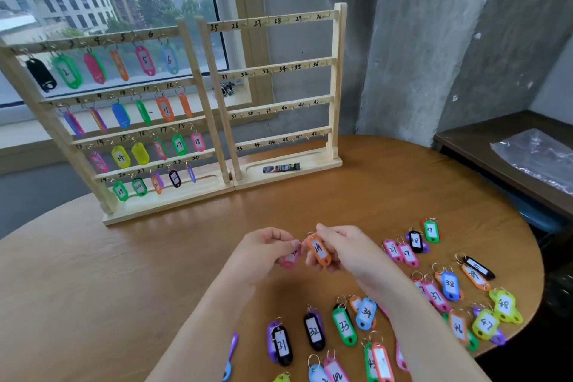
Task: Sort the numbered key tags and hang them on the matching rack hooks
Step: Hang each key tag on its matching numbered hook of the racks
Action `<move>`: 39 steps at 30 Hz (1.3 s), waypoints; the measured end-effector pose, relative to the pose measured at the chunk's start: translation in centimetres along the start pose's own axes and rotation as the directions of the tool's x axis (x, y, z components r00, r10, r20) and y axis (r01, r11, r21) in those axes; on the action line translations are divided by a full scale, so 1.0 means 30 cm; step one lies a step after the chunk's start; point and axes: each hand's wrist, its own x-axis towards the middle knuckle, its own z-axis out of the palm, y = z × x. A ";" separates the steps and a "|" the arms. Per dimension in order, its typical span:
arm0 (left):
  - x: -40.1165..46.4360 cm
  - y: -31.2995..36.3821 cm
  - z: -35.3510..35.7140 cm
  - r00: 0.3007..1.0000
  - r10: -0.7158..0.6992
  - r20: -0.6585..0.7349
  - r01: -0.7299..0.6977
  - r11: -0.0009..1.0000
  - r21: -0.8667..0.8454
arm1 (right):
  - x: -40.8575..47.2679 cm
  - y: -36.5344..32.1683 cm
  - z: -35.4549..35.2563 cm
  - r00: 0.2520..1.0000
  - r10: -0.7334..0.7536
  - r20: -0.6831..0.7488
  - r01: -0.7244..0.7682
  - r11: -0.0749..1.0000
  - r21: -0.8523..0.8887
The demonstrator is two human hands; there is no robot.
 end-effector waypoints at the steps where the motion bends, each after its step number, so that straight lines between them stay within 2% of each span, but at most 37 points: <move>1: 0.005 -0.003 -0.018 1.000 0.009 0.001 -0.009 1.000 -0.008 | 0.007 -0.010 0.007 1.000 0.009 0.009 -0.009 1.000 0.012; 6: 0.023 -0.008 -0.101 0.998 0.063 0.031 -0.061 0.997 -0.052 | 0.067 -0.049 0.048 0.999 0.025 0.026 -0.027 0.997 0.074; 10: 0.046 -0.014 -0.170 0.991 0.127 -0.048 -0.130 0.990 -0.055 | 0.121 -0.066 0.099 0.999 0.024 0.034 -0.028 0.993 0.111; 14: 0.077 0.000 -0.236 0.970 0.185 -0.159 -0.198 0.977 -0.073 | 0.172 -0.085 0.157 0.999 -0.014 0.032 0.013 1.000 0.020; 17: 0.105 0.003 -0.287 0.926 0.218 -0.309 -0.263 0.958 -0.112 | 0.226 -0.110 0.200 0.997 -0.076 -0.013 0.076 0.997 -0.027; 21: 0.137 -0.003 -0.369 0.865 0.205 -0.459 -0.280 0.955 -0.102 | 0.319 -0.150 0.265 0.985 -0.168 -0.041 0.167 0.985 -0.034; 31: 0.210 -0.016 -0.535 0.767 0.233 -0.597 -0.284 0.959 0.009 | 0.609 -0.281 0.454 0.958 -0.281 0.066 0.285 0.956 -0.065; 35: 0.250 -0.014 -0.573 0.705 0.258 -0.661 -0.272 0.959 0.084 | 0.704 -0.315 0.475 0.961 -0.263 0.079 0.270 0.958 -0.097; 39: 0.289 -0.008 -0.596 0.687 0.266 -0.676 -0.254 0.960 0.121 | 0.761 -0.312 0.476 0.971 -0.226 0.078 0.236 0.960 -0.150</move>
